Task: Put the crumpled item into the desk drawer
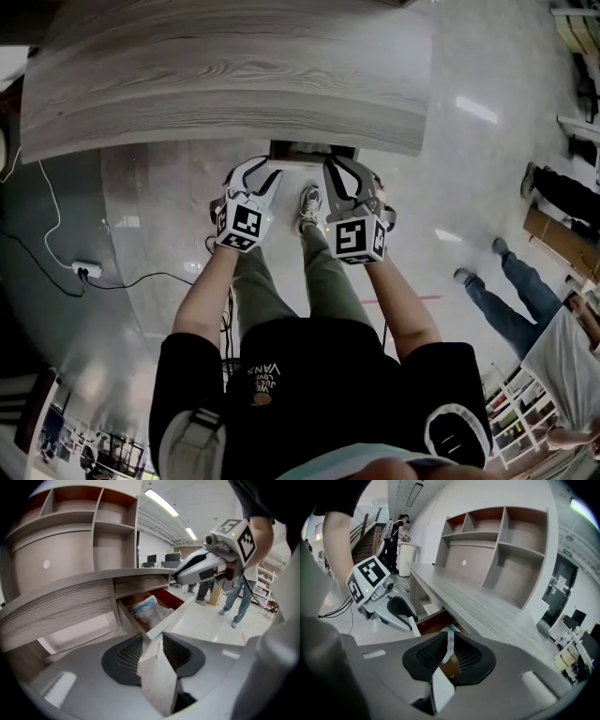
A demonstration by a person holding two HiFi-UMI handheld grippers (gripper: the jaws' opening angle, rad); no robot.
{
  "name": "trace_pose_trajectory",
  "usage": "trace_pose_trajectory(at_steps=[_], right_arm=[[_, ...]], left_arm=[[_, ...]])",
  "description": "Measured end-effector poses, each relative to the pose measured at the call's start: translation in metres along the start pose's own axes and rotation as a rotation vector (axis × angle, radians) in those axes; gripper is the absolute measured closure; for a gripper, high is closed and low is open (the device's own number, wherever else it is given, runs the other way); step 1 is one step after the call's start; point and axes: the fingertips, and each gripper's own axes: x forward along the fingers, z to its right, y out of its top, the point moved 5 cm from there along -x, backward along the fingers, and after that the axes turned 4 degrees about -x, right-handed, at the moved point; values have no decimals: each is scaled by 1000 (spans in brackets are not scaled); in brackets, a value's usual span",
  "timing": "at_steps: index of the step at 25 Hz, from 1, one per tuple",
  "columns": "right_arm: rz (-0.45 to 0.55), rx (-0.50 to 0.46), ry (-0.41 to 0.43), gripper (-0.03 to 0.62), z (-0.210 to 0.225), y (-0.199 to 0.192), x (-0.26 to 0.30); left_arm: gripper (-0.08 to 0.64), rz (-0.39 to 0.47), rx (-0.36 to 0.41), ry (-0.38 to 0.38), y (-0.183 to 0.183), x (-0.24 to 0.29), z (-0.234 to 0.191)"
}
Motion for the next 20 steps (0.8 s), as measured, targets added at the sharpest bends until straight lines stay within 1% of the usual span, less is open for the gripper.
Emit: trace_pose_trajectory(at_steps=[20], right_arm=[[2,74,-17,571,4,-7,-7]], left_arm=[[387,-4,-20,4,1,0,-1]])
